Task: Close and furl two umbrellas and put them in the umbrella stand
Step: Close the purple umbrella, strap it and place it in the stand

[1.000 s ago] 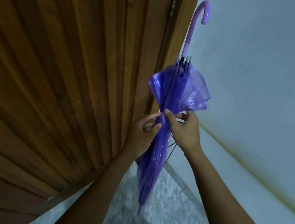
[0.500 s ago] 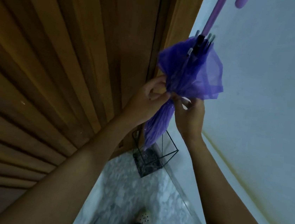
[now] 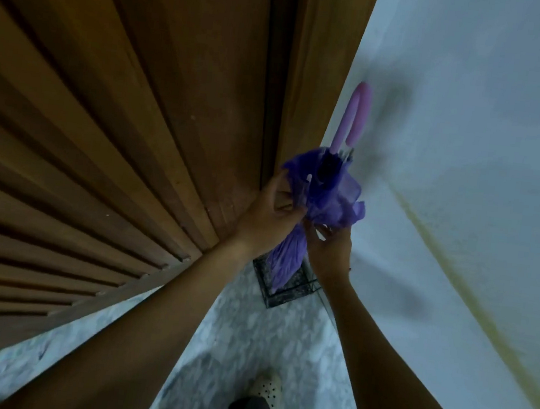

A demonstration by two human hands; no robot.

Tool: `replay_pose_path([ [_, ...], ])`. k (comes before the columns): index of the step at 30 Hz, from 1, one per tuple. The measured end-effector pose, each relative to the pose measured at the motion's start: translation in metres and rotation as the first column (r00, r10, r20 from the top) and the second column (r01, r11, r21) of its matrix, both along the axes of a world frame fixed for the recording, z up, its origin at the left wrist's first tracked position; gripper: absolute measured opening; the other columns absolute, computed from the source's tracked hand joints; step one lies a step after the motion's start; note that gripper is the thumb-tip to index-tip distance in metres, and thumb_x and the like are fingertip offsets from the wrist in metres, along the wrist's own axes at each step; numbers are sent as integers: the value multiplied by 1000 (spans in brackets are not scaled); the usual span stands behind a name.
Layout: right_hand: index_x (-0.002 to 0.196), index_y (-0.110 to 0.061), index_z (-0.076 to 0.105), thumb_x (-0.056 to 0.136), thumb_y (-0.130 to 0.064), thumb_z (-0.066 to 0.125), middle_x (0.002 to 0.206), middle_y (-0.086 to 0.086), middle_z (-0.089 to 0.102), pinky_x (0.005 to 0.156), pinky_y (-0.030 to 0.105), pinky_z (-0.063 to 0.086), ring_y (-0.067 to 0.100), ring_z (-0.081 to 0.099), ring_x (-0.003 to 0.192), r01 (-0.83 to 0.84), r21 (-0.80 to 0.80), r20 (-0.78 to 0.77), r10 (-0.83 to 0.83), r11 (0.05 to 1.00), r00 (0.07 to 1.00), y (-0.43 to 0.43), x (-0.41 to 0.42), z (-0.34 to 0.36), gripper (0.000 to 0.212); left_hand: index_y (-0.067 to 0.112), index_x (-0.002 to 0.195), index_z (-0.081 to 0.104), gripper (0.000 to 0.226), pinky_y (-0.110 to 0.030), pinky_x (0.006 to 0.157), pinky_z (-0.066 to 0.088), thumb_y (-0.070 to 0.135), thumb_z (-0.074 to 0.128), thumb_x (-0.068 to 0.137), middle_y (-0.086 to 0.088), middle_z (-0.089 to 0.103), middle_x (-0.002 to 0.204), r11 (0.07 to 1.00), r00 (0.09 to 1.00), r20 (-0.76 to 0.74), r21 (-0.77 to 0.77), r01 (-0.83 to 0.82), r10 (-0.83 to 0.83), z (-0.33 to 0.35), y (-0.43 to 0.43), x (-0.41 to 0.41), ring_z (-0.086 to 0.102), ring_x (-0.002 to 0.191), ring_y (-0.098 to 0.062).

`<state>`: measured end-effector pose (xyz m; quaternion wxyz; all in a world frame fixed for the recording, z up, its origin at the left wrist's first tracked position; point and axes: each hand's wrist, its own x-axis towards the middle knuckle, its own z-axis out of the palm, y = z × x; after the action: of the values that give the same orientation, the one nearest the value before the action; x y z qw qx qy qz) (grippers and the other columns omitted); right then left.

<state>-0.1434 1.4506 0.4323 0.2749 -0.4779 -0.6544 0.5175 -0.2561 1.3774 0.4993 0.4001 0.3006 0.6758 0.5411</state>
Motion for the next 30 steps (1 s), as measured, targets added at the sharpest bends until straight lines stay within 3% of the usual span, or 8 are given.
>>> replay_pose_path([
  [3,135,-6,46,87,-12,76,106,-5,67,81,27,60,-6,68,83,-42,-12,14,43,999,999,7,-4,-44,57,33,136,38,53,-27,90,55,13,63,93,-2,63,112,998,1000,0,-59,6,-6,-41,7,0,63,103,-15],
  [7,135,-10,42,85,-11,76,123,8,66,86,34,57,19,68,105,-97,-15,-1,97,995,995,16,-9,-87,61,24,143,37,58,-32,98,49,19,64,92,0,62,120,982,996,-84,-190,11,-28,-89,17,0,59,113,-15],
  [11,136,-9,41,86,-14,74,115,3,65,76,17,52,11,64,95,-143,-81,68,149,986,986,20,-9,-116,60,12,144,35,59,-32,107,43,5,61,92,-10,54,138,972,997,-79,-234,-4,-15,-126,22,6,52,125,-18],
  [14,128,-12,41,88,-14,72,110,4,65,83,39,54,25,65,100,-143,-131,133,160,981,978,23,-9,-136,51,7,146,31,60,-26,105,44,-3,56,93,-15,49,141,972,999,-46,-235,17,-29,-150,25,6,48,130,-25],
  [18,123,-9,41,88,-13,71,108,7,66,77,36,52,26,66,98,-152,-146,194,179,978,965,30,-15,-151,46,16,149,28,68,-53,107,42,15,61,90,-13,50,142,974,1000,-2,-227,-3,3,-185,30,3,49,130,-34],
  [22,128,-6,37,89,-10,69,115,12,64,75,31,46,28,64,102,-163,-190,228,205,968,952,38,-21,-162,51,22,144,33,76,-55,106,42,42,62,77,-7,51,143,972,996,71,-235,-32,50,-234,38,-6,49,131,-29],
  [26,132,-6,36,89,-8,70,124,13,61,75,25,44,21,59,104,-135,-224,199,181,965,963,47,-25,-166,54,13,141,37,64,-54,105,43,32,56,83,-11,53,140,967,999,28,-253,-17,25,-231,50,-10,52,128,-31],
  [30,136,-8,34,94,-13,66,116,3,56,79,26,40,16,55,101,-112,-238,221,166,965,961,50,-22,-168,53,4,138,42,49,-50,106,44,18,57,94,-17,55,135,963,999,-38,-271,-2,-9,-199,56,-6,53,126,-31],
])
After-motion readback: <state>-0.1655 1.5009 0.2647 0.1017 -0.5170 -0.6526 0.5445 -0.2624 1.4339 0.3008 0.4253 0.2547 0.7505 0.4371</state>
